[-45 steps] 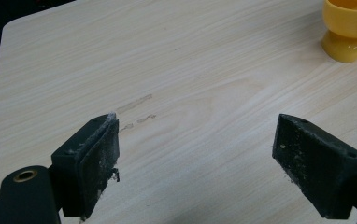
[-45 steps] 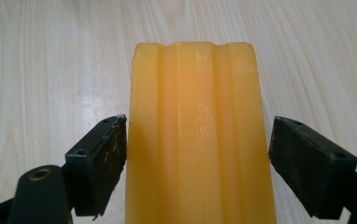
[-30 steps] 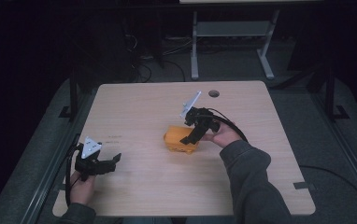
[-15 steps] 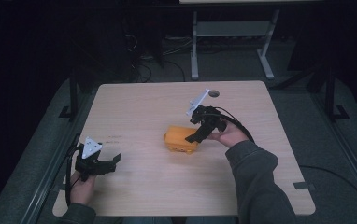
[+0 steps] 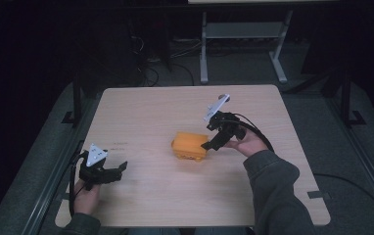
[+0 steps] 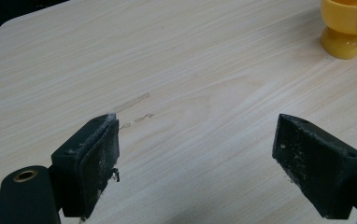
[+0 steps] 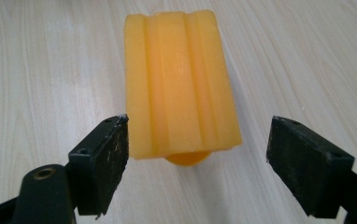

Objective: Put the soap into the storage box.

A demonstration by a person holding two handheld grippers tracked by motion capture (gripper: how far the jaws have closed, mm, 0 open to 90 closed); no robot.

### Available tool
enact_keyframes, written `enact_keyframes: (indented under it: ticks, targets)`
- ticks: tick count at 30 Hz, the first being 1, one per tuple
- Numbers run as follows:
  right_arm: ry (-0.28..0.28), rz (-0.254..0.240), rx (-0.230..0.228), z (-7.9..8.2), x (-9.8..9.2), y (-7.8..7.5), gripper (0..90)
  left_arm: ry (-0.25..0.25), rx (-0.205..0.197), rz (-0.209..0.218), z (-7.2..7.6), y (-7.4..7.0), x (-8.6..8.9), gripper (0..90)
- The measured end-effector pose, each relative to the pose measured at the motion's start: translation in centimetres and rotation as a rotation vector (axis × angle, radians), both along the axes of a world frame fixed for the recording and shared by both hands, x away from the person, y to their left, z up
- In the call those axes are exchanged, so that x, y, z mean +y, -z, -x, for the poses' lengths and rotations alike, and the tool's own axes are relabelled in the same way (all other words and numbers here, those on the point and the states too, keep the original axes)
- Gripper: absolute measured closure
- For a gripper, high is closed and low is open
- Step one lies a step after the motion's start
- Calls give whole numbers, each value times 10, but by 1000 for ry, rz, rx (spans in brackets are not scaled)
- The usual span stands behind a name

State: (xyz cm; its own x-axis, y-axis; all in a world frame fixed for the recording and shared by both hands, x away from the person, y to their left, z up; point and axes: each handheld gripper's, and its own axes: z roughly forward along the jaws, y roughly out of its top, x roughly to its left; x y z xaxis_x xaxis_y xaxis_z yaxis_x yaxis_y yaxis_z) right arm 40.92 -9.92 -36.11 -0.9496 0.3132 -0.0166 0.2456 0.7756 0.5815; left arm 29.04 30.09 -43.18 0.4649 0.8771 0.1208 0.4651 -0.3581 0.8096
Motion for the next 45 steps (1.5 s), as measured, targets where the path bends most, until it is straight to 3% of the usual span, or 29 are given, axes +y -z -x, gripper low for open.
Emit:
enact_keyframes:
  ticks: [25, 33, 45]
  targets:
    - [78, -19, 5, 18, -46, 1, 209, 3, 3, -4, 0, 1, -1, 141]
    - [99, -8, 21, 23, -57, 7, 204, 4, 1, -6, 0, 1, -2, 141]
    - [145, -30, 36, 34, -77, 15, 211, 7, 5, -12, 0, 1, -3, 141]
